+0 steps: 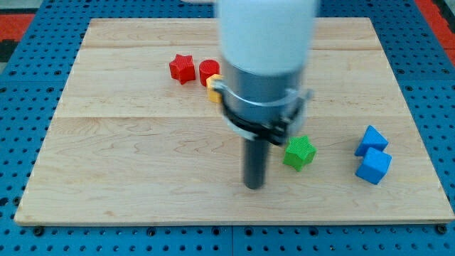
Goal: Slide the blue cube right a bit
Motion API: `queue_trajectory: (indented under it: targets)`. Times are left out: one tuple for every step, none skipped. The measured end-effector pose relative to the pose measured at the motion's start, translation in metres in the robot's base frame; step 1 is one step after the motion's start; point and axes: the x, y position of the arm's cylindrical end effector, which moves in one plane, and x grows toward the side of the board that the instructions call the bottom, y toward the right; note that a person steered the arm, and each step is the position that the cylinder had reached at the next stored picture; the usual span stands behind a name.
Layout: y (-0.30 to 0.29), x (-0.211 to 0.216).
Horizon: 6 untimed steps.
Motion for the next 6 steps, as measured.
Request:
queue_trajectory:
  targets:
    - [0.051, -0.024]
    - [0.024, -0.062]
    - [0.049, -0.057]
    - [0.12, -0.013]
    - [0.151, -0.032]
    - [0.159, -0.012]
